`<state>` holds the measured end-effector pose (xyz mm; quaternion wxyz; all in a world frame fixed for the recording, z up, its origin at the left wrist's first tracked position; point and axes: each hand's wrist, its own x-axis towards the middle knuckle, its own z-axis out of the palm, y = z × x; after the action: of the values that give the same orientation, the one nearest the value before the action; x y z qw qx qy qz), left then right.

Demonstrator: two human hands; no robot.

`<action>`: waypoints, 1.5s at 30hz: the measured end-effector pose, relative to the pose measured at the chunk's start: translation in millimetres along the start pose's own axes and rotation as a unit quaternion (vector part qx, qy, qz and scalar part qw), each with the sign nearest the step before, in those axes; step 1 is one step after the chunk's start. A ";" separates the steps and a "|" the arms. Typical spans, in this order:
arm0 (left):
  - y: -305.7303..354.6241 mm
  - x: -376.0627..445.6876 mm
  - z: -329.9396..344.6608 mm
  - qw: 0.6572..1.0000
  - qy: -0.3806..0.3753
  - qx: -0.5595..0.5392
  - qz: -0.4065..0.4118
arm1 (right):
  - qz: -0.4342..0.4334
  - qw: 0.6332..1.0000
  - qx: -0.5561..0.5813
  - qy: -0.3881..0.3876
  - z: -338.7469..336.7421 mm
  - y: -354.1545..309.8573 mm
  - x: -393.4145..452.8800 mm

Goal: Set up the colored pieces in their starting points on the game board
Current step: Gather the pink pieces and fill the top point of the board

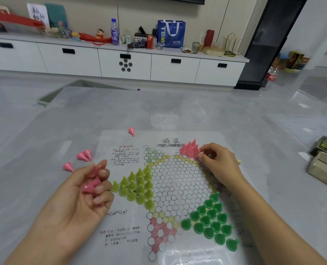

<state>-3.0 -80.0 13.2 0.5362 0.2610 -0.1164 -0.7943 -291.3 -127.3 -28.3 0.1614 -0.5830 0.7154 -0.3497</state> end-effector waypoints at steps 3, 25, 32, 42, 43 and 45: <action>5.0 1.1 -3.8 1.000 0.028 -0.003 0.008 | 0.034 0.998 0.055 0.015 -16.0 -7.8 -3.1; 66.8 -15.8 -27.7 0.955 0.199 -0.187 0.115 | -0.149 0.930 -0.209 -0.263 138.4 -175.3 37.9; 67.1 -20.1 -30.3 0.957 0.197 -0.182 0.110 | -0.262 0.894 -0.222 -0.289 159.9 -208.2 -5.6; 54.8 -11.0 -25.4 0.970 0.178 -0.154 0.067 | -0.164 0.955 0.049 -0.242 112.9 -213.0 -13.8; 51.2 -9.4 -22.9 0.973 0.169 -0.146 0.052 | -0.173 0.948 0.082 -0.254 101.2 -216.7 -21.3; 43.4 -7.7 -16.5 0.981 0.135 -0.139 0.020 | -0.211 0.930 0.087 -0.287 82.5 -220.2 -39.3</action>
<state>42.4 -88.7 21.8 0.5940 0.2859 0.0635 -0.7493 -69.2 -132.5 58.4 0.3322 -0.7797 0.4658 -0.2542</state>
